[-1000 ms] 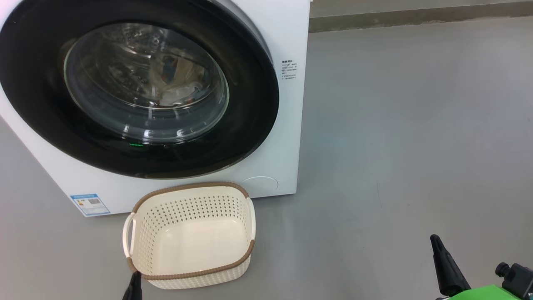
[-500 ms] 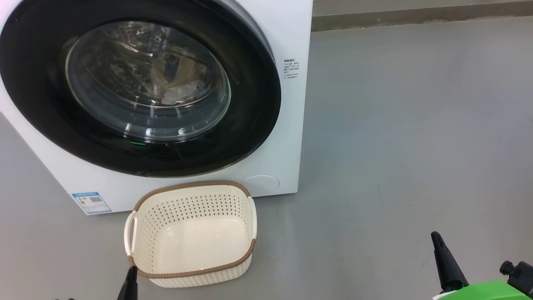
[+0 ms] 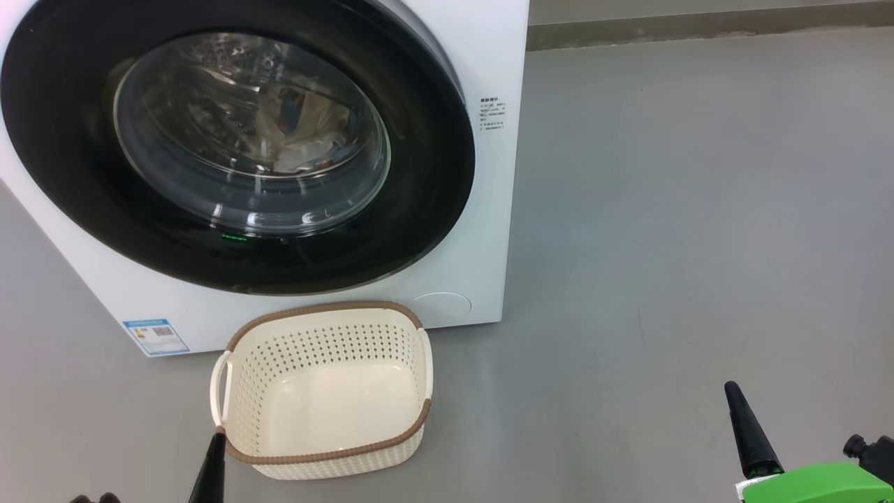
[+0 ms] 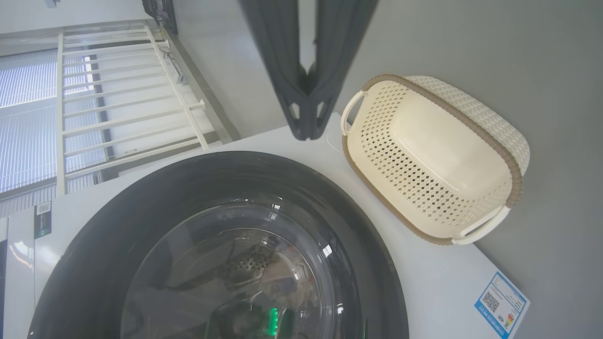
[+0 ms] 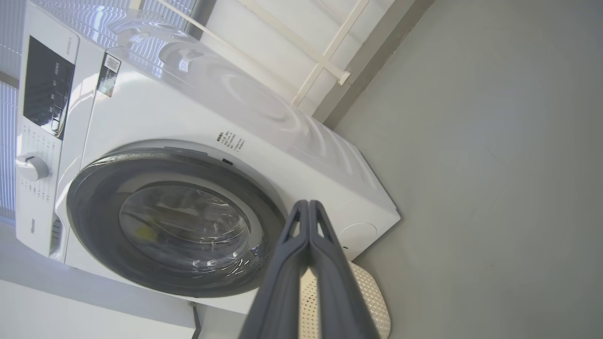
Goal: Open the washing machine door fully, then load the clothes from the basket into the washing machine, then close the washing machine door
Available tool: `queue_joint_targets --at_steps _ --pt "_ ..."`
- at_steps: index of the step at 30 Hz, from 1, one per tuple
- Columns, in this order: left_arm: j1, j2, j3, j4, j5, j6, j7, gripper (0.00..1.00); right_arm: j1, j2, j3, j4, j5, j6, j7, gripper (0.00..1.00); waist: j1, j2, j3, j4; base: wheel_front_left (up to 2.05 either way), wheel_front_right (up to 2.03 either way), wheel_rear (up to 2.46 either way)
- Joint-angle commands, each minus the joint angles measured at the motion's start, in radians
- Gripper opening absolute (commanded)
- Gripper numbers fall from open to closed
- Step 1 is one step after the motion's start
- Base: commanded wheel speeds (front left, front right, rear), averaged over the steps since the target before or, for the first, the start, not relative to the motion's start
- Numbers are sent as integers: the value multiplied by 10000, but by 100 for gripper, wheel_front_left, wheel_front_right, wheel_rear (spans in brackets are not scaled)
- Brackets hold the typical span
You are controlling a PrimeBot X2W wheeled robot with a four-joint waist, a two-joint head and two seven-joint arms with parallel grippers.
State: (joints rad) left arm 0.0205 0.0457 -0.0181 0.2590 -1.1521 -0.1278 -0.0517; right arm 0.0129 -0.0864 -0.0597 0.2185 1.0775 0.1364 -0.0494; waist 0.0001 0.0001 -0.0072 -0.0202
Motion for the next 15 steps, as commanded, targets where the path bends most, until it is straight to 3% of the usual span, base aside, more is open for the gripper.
queue_joint_targets --at_steps 1,15 --pt "-499 170 292 -204 -240 -19 70 0 -462 -34 47 -205 301 -34 79 0 -1 -1 3 6 0 0 0" --pt "-712 188 506 -188 -1508 -21 452 0 -665 35 -61 -77 1746 -41 466 0 -1 -1 31 60 0 0 0"
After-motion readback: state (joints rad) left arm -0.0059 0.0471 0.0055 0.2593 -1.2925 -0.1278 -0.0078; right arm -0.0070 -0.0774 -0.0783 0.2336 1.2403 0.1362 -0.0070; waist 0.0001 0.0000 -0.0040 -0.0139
